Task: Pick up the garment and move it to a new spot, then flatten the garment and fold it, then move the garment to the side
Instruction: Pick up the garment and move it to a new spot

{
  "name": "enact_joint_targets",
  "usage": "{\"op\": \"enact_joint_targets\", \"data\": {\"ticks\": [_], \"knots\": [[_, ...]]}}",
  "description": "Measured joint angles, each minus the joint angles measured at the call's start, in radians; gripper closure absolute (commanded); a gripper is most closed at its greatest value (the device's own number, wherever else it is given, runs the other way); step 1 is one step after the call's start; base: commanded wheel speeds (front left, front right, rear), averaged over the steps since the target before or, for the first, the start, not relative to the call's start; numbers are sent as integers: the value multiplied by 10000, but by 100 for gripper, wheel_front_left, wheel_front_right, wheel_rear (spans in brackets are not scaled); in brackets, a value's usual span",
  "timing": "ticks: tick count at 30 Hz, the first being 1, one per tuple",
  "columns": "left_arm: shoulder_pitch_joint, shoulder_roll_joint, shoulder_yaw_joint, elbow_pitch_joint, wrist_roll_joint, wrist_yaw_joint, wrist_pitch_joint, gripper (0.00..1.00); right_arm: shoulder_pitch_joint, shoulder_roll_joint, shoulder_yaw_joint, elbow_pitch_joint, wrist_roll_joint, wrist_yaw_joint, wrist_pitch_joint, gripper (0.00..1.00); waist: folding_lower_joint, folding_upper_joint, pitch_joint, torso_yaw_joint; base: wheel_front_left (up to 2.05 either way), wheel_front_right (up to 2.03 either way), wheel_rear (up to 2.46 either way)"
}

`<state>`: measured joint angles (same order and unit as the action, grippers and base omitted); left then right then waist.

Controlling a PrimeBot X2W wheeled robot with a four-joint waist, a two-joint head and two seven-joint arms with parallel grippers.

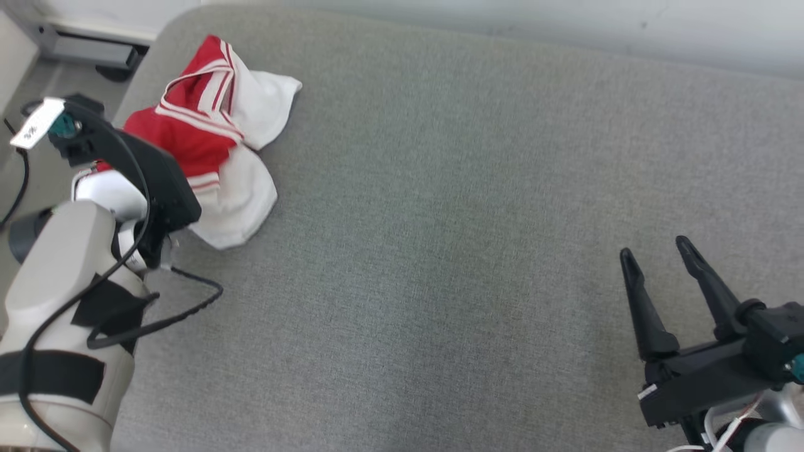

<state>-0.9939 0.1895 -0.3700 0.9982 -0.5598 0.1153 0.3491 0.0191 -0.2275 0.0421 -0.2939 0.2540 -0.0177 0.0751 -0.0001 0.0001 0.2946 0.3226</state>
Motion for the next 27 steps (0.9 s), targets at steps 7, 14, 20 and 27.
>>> {"op": "enact_joint_targets", "data": {"ticks": [7,14,20,27], "knots": [[-588,-146,-188,31,359,0,-522,100,-291,428,299,637,267,2,-328,0,0,-1,-790,-136,0,0,0],[-851,-349,-522,-111,587,-132,-876,100,-286,884,629,1183,314,2,-663,0,-2,-2,-1540,-627,0,0,0],[-1016,-746,-679,-203,594,-328,-1104,100,-105,1034,652,1363,351,-33,-897,0,-1,-2,-2047,-1385,0,0,0],[-1280,-1122,-989,-780,685,-633,-1225,100,394,1114,694,1352,351,-146,-1103,0,-1,-2,-2546,-2396,0,0,0]]}}
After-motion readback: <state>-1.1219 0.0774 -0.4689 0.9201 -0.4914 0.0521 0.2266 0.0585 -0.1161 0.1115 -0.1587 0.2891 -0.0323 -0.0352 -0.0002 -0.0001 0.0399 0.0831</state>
